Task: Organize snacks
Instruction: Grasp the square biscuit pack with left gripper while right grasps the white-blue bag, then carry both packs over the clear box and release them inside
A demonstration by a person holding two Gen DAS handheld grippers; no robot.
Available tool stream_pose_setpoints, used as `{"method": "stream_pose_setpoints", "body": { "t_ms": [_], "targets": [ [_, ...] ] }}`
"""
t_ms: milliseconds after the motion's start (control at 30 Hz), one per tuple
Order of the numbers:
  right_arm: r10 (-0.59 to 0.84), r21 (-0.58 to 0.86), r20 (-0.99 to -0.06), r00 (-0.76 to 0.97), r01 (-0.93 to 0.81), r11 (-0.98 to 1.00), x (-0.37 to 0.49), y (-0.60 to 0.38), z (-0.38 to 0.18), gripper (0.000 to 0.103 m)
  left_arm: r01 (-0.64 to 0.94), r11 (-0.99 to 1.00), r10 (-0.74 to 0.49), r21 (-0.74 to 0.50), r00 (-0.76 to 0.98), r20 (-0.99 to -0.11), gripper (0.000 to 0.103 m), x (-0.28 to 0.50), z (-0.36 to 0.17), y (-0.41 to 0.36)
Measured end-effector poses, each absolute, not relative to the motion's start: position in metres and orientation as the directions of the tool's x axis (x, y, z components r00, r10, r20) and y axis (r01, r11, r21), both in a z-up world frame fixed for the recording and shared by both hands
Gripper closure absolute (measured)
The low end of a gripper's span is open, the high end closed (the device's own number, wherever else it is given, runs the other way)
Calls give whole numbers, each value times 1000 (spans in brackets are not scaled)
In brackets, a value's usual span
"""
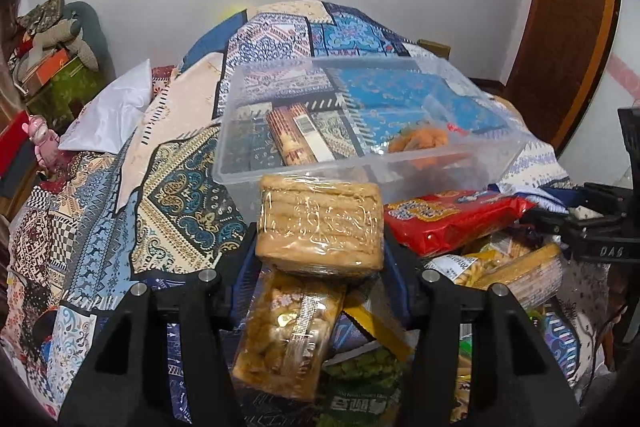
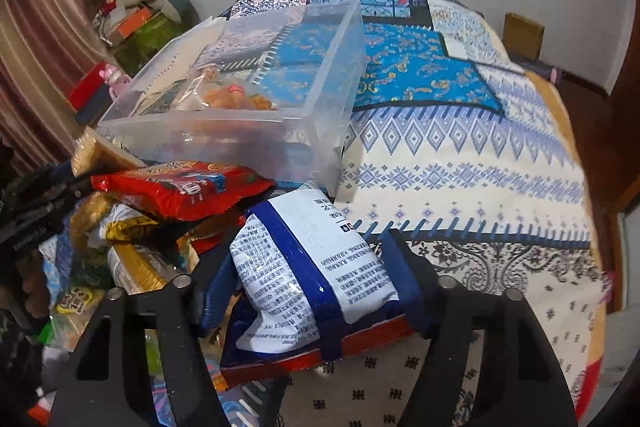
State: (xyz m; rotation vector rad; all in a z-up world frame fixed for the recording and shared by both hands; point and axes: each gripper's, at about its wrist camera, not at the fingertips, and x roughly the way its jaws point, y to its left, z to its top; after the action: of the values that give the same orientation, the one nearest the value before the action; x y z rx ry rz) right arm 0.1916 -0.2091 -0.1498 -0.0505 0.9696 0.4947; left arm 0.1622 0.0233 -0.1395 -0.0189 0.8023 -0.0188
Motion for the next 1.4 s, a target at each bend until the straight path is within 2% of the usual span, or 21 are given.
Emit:
{"method": "stream_pose_setpoints", "body": {
  "t_ms": [167, 433, 733, 900, 1067, 1400],
  "targets": [
    [343, 120, -797, 497, -426, 897, 186, -209, -141, 42, 7, 999, -29, -35, 722, -692, 49, 154, -122, 26],
    [353, 117, -758, 549, -418, 901, 171, -218, -112, 43, 4, 998, -40, -57, 760, -649, 49, 145, -95, 30],
    [424, 142, -635, 646, -441, 886, 166, -211, -56, 43, -3, 997, -45, -79, 795, -605, 49, 158, -70, 35],
    [426, 137, -600, 677, -438, 889, 188, -194, -47, 43, -8, 996, -46, -87, 802, -596, 49, 177, -64, 38],
    [415, 125, -603, 682, -433, 893, 217, -173, -51, 43, 1, 996, -59, -94, 786, -616, 49, 203, -72, 38],
    [355, 84, -676, 646, -411, 908, 269, -143, -85, 43, 27, 994, -94, -108, 721, -687, 49, 253, -110, 30]
  ]
}}
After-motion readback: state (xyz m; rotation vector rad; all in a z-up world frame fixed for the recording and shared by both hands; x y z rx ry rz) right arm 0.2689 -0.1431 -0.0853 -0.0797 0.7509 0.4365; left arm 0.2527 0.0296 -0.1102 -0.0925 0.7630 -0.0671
